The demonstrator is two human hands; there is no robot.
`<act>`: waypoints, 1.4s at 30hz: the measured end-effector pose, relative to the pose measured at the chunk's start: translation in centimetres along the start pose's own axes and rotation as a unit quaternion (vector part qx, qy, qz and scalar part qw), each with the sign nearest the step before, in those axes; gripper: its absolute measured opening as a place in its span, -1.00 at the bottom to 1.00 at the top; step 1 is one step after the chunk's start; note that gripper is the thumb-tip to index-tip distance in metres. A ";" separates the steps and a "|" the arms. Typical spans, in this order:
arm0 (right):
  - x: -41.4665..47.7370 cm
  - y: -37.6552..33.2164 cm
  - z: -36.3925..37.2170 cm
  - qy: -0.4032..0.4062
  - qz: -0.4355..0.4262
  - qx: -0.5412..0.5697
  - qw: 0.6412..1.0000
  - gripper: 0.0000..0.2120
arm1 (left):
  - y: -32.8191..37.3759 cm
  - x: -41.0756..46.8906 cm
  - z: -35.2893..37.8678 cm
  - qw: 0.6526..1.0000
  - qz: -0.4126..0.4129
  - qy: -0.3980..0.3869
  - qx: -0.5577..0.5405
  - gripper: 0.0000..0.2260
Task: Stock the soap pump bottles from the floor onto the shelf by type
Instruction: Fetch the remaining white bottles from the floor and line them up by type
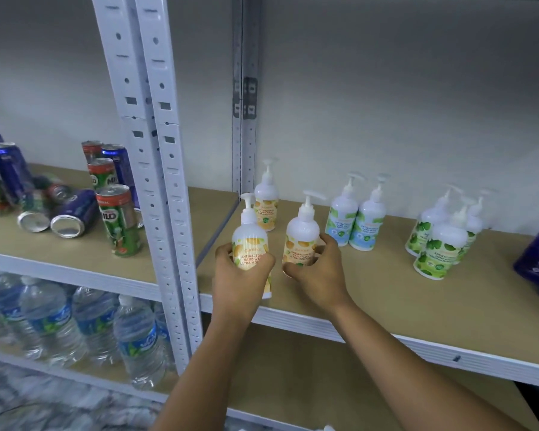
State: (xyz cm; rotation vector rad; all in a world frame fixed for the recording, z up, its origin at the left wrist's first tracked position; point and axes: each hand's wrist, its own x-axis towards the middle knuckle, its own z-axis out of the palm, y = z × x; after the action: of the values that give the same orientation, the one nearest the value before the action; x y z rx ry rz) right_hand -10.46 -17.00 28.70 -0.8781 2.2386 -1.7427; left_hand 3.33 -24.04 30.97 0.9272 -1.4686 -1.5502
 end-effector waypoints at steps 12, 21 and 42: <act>4.1 0.2 1.7 -0.005 0.003 -0.088 0.996 -0.54 | 0.1 0.6 0.4 1.000 -0.010 0.016 -0.014 -0.61; 8.9 0.2 3.5 0.022 0.013 -0.103 0.994 -0.57 | -0.5 1.5 0.8 1.000 -0.022 0.020 0.001 -0.64; 11.4 0.5 4.4 0.027 0.021 -0.129 0.991 -0.43 | -0.4 1.9 1.0 0.999 -0.020 0.027 0.026 -0.64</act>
State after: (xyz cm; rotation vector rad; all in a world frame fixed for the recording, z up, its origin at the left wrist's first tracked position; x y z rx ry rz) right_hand -17.82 -26.79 29.42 -0.8325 2.5392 -1.4985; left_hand 1.61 -25.34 30.61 1.0259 -1.4661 -1.5102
